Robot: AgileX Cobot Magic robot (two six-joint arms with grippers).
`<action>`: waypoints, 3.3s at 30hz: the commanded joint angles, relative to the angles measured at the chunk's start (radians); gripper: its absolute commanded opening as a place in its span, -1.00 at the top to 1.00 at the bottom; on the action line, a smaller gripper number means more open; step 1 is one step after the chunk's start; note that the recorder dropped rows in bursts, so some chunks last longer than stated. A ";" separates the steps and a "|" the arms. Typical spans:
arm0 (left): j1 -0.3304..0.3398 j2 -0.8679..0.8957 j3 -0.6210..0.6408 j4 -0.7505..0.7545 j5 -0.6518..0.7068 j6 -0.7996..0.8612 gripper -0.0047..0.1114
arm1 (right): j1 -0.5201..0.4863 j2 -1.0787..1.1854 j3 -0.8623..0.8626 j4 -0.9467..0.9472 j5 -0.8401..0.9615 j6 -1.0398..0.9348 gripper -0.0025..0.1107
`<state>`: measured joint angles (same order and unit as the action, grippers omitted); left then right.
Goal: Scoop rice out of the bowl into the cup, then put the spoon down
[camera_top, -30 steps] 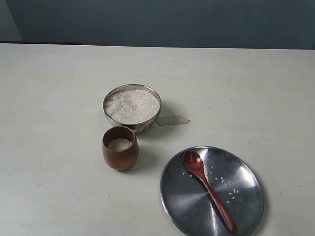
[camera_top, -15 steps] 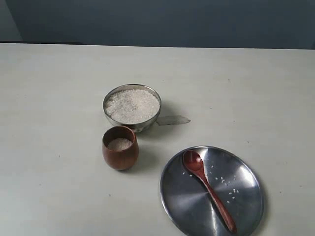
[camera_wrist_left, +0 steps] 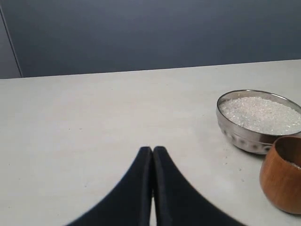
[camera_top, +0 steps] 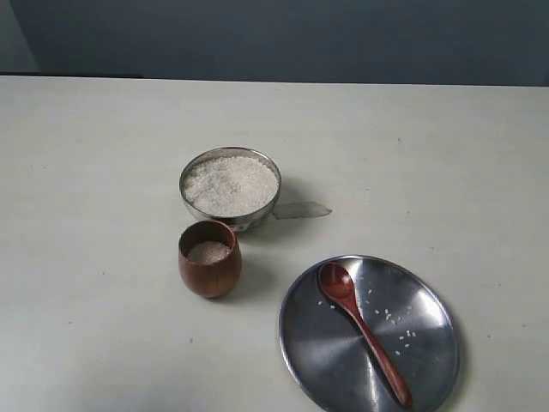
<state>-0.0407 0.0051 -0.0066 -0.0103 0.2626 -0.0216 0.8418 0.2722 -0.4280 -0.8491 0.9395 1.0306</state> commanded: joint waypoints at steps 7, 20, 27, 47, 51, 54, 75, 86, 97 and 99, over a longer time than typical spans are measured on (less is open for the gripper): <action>-0.002 -0.005 0.007 0.021 -0.024 0.003 0.91 | -0.004 -0.007 0.003 -0.008 -0.003 -0.002 0.96; -0.002 -0.005 0.007 0.048 -0.022 0.109 0.91 | -0.004 -0.007 0.003 -0.008 -0.003 -0.002 0.96; -0.002 -0.005 0.007 0.046 -0.024 0.109 0.91 | -0.004 -0.007 0.003 -0.008 -0.003 -0.002 0.96; -0.002 -0.005 0.007 0.048 -0.031 0.055 0.91 | -0.004 -0.007 0.003 -0.008 -0.003 -0.002 0.96; -0.002 -0.005 0.007 0.048 -0.031 0.055 0.91 | -0.004 -0.007 0.003 -0.008 -0.003 -0.002 0.96; -0.002 -0.005 0.007 0.048 -0.031 0.055 0.91 | -0.004 -0.007 0.003 -0.008 -0.003 -0.002 0.96; -0.002 -0.005 0.007 0.050 -0.031 0.055 0.91 | -0.004 -0.017 0.003 -0.022 -0.011 0.003 0.96; -0.002 -0.005 0.007 0.050 -0.031 0.055 0.91 | -0.257 -0.053 0.123 -0.102 -0.665 -0.026 0.96; -0.002 -0.005 0.007 0.050 -0.031 0.055 0.91 | -0.555 -0.099 0.267 0.103 -0.798 -0.026 0.96; -0.002 -0.005 0.007 0.050 -0.031 0.055 0.91 | -0.591 -0.116 0.286 0.120 -0.800 -0.022 0.96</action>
<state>-0.0407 0.0051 -0.0044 0.0339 0.2437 0.0329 0.3040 0.1819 -0.1718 -0.7555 0.1575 1.0105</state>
